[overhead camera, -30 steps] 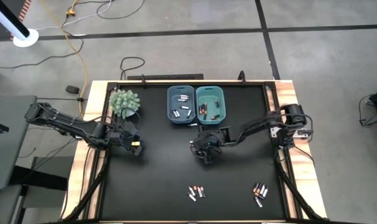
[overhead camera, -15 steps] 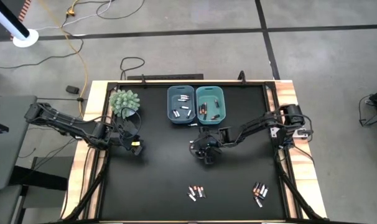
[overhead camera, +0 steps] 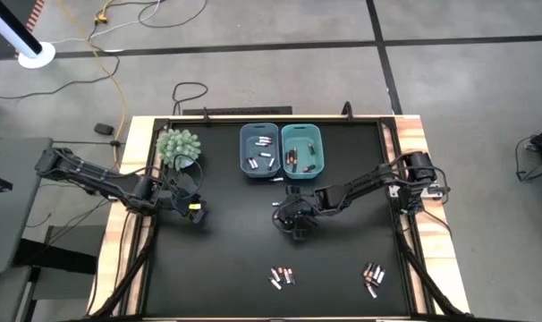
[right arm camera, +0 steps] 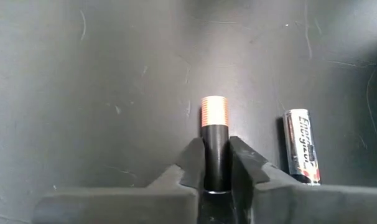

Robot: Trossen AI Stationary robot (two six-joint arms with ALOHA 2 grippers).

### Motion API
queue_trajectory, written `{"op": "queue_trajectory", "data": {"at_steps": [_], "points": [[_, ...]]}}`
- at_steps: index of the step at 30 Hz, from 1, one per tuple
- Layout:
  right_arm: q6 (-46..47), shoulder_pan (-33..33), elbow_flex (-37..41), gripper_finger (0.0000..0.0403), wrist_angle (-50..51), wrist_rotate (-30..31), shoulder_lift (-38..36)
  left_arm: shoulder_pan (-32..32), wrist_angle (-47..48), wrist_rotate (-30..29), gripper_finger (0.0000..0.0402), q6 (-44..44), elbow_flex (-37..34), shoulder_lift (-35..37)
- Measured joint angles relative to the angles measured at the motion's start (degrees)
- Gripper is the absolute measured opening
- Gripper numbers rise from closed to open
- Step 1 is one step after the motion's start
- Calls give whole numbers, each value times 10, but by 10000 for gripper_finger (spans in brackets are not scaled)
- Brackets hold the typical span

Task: Sort batteries
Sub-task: Put the black battery into the green bin

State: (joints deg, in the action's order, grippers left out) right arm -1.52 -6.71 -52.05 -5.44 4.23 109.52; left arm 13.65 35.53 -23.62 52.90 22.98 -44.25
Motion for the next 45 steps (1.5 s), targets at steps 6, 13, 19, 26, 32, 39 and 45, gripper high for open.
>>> {"op": "queue_trajectory", "data": {"at_steps": [6, 13, 19, 26, 32, 39, 45], "points": [[0, -6, 1, 43, -3, 1, -8, 0, 0, 0, 148, 0, 0, 0], [17, -15, 4, 54, 11, -2, -44, 0, 0, 0, 148, 0, 0, 0], [32, -19, 4, 54, 11, -2, -108, 0, 0, 0, 148, 0, 0, 0], [64, -23, 3, 54, 41, 47, -174, 0, -1, 0, 148, 0, 0, 0], [91, -9, 3, 54, 92, 112, -243, 0, 0, 0, 148, 0, 0, 0], [138, 45, 2, 54, 95, 168, -323, 0, -2, 0, 148, 3, 0, 0], [137, 124, -61, 54, 151, 168, -341, 0, -5, 1, 148, 9, 0, 0]]}}
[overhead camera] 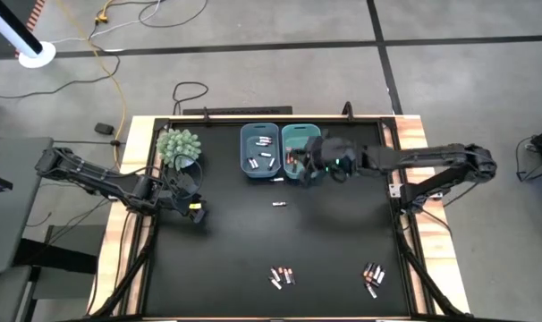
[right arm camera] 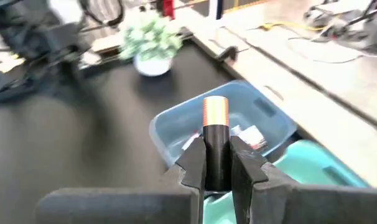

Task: Sort batteries
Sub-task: Put the black battery into the green bin

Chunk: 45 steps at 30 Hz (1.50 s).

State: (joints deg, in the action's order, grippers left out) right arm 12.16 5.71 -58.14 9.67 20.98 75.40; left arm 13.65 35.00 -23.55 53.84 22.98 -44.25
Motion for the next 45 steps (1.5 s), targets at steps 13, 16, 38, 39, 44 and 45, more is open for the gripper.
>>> {"op": "queue_trajectory", "data": {"at_steps": [13, 16, 38, 39, 44, 45], "points": [[-25, 216, -182, 54, 320, -145, 180, 0, 0, -10, 148, 14, 0, 0], [-33, 246, -182, 54, 325, -204, 229, 0, 0, -12, 148, 14, 0, 0], [-126, 236, -183, 54, 319, -242, 353, 0, 0, -30, 148, 41, 0, 0], [-126, 237, -183, 54, 320, -241, 353, 0, 0, -31, 148, 41, 0, 0], [-126, 237, -183, 64, 319, -241, 353, 0, 0, -31, 148, 44, 0, 0], [-126, 237, -183, 70, 320, -241, 353, 0, 0, -31, 148, 45, 0, 0]]}}
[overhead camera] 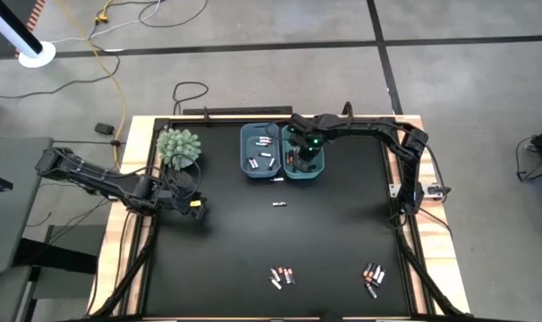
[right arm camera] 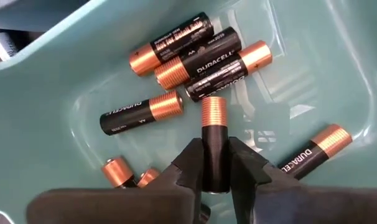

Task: Sort batteries
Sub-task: Put the black battery into the green bin, then put the silver battery into the blue bin

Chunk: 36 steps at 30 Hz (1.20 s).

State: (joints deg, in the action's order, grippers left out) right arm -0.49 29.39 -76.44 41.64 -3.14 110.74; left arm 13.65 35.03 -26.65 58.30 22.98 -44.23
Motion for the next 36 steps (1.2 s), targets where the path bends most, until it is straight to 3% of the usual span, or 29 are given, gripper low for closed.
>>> {"op": "queue_trajectory", "data": {"at_steps": [15, 26, 32, 36], "points": [[5, 0, 0, 201, 47, 1, -40, 0, 0, 0, 148, -33, 0, 0], [96, -9, 0, 192, 47, 2, -232, 0, -1, -1, 148, -42, 0, 0], [125, -75, 0, 191, 46, 2, -315, 0, -1, -1, 148, -94, 0, 0], [127, -143, 0, 186, 46, 2, -330, 0, -1, -1, 148, -134, 0, 0]]}}
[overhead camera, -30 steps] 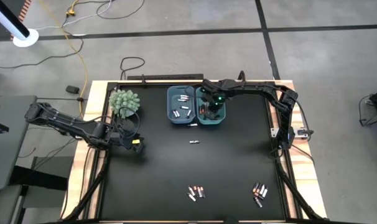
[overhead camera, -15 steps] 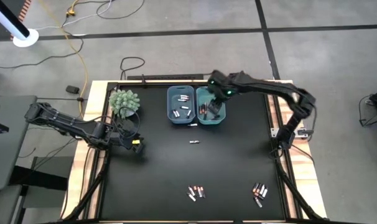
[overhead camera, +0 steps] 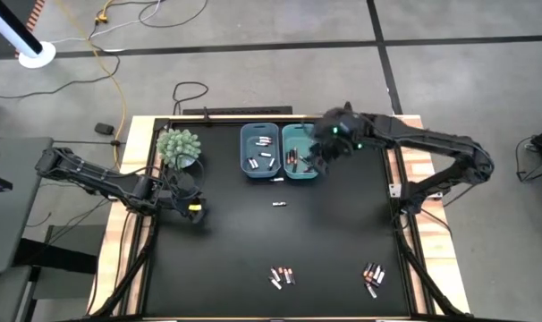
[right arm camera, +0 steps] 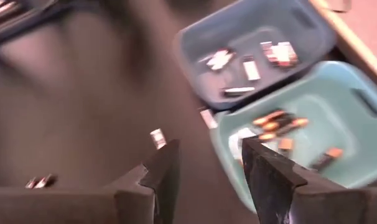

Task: Sort batteries
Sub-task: Put the silver battery into the blue bin

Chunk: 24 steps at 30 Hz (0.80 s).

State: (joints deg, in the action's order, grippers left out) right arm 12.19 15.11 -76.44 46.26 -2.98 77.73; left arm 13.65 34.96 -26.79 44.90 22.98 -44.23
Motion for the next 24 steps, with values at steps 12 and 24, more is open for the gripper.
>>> {"op": "queue_trajectory", "data": {"at_steps": [12, 24], "points": [[-29, -142, 1, 153, -65, 0, 153, 0, 0, 0, 148, -87, 0, 0], [-39, -153, 1, 137, -180, 0, 324, 0, 6, 0, 148, -87, 0, 0]]}}
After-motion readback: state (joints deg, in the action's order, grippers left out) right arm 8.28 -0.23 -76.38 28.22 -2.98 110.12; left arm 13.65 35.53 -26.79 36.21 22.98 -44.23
